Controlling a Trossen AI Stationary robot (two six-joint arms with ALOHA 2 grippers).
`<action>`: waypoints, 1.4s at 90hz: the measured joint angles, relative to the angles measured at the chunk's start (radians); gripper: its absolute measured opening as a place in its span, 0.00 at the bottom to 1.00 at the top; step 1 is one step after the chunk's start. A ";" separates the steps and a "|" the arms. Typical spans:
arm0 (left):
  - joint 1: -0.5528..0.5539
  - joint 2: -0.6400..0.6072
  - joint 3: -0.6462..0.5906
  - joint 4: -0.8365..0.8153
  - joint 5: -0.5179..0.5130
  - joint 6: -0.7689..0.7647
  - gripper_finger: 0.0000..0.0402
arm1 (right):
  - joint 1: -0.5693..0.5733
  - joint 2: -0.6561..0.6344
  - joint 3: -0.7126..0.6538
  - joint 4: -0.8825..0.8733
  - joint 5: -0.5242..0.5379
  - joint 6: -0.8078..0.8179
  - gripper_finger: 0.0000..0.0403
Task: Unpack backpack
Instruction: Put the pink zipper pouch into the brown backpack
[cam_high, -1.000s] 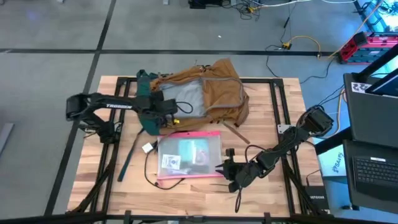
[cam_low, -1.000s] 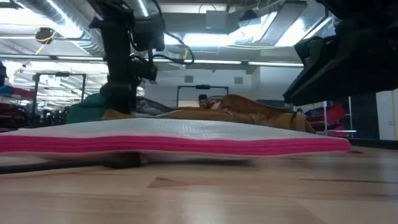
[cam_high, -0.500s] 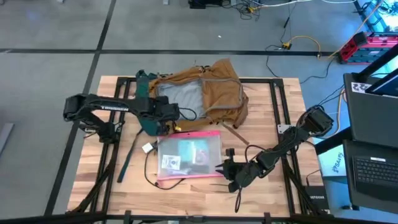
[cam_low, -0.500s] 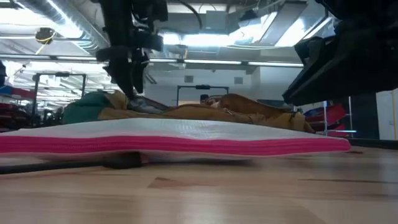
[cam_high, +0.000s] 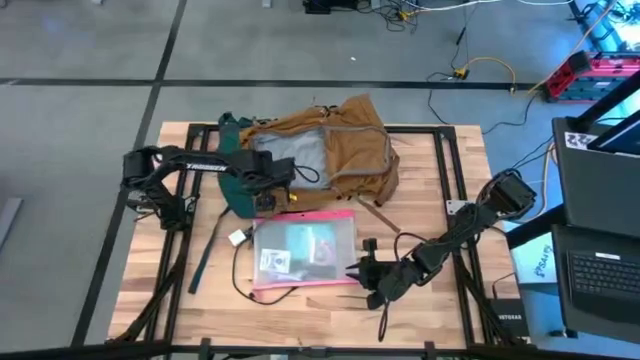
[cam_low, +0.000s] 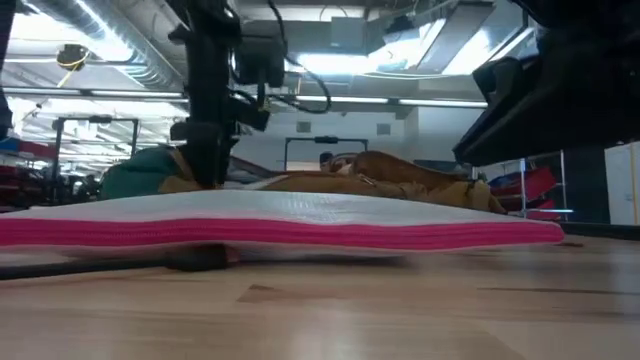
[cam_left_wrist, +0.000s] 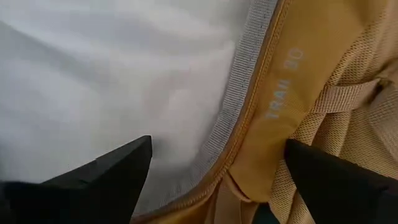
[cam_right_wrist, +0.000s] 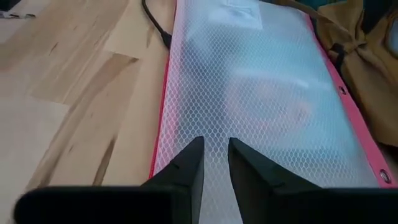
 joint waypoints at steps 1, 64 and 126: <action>0.004 0.004 0.000 0.000 0.002 0.001 0.88 | 0.000 0.000 0.000 0.001 0.000 0.000 0.15; -0.021 0.050 0.000 0.051 -0.069 -0.063 0.88 | -0.002 0.000 0.000 0.132 -0.036 -0.029 0.15; 0.001 0.050 0.000 -0.026 -0.042 -0.026 0.88 | -0.060 0.000 0.000 0.183 -0.066 -0.048 0.15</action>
